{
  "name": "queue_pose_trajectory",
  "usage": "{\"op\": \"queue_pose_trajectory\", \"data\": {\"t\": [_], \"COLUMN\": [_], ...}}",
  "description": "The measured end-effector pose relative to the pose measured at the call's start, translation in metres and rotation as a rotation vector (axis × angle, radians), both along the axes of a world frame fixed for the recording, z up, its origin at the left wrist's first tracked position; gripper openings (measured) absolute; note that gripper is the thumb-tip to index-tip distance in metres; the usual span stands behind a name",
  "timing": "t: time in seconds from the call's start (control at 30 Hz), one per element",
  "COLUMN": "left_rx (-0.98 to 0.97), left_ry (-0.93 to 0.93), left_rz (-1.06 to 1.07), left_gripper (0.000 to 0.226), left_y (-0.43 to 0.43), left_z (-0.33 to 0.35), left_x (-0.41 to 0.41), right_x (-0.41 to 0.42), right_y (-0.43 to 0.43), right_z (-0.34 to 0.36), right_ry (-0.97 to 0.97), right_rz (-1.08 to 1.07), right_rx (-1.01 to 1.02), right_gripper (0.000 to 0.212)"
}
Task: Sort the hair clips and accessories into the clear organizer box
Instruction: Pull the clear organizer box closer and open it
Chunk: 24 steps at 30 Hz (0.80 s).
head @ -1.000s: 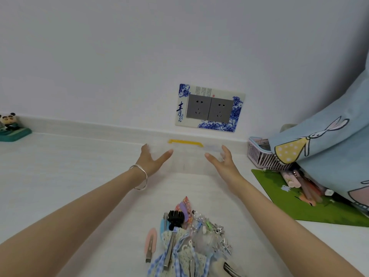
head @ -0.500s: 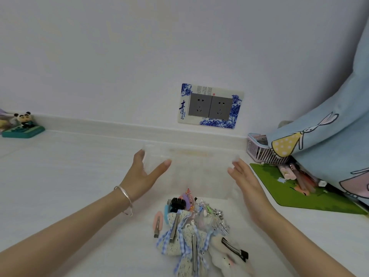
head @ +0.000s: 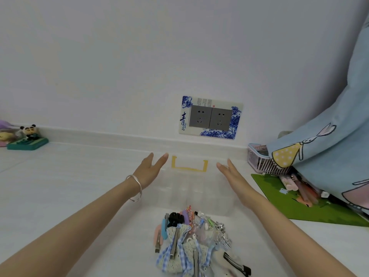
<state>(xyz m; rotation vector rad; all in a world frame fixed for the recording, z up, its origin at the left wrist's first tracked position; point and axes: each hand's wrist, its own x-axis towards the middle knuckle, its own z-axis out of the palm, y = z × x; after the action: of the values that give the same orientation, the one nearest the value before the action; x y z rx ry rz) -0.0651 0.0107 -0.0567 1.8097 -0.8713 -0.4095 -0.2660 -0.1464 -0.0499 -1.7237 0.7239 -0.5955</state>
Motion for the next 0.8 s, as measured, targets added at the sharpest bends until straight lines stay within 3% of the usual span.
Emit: {"op": "queue_pose_trajectory", "data": {"t": [0.33, 0.43, 0.53, 0.57, 0.63, 0.7, 0.8], "left_rx": [0.075, -0.028, -0.019, 0.012, 0.094, 0.158, 0.180], "left_ry": [-0.122, -0.385, -0.581, -0.631, -0.735, -0.825, -0.890], "left_rz": [0.052, 0.059, -0.060, -0.099, -0.149, -0.171, -0.185], "left_gripper": [0.087, 0.073, 0.075, 0.079, 0.084, 0.087, 0.086], "left_y": [-0.008, 0.000, 0.011, 0.015, 0.021, 0.025, 0.028], "left_z": [0.001, -0.001, -0.005, -0.008, -0.014, -0.020, -0.026], "left_x": [-0.004, -0.010, -0.026, -0.031, -0.038, -0.040, -0.042], "right_x": [0.008, -0.005, -0.031, -0.043, -0.066, -0.082, -0.088], "right_y": [-0.025, -0.020, 0.002, 0.011, 0.031, 0.046, 0.059], "right_z": [0.002, 0.003, 0.016, 0.021, 0.027, 0.023, 0.010], "right_ry": [0.050, 0.020, -0.201, -0.256, -0.173, 0.053, 0.316], "right_rz": [0.033, -0.068, -0.135, -0.074, 0.196, 0.482, 0.626], "right_rx": [0.123, -0.113, -0.443, -0.452, -0.348, -0.260, -0.352], "right_gripper": [0.078, 0.067, 0.030, 0.018, 0.007, 0.011, 0.022]}}
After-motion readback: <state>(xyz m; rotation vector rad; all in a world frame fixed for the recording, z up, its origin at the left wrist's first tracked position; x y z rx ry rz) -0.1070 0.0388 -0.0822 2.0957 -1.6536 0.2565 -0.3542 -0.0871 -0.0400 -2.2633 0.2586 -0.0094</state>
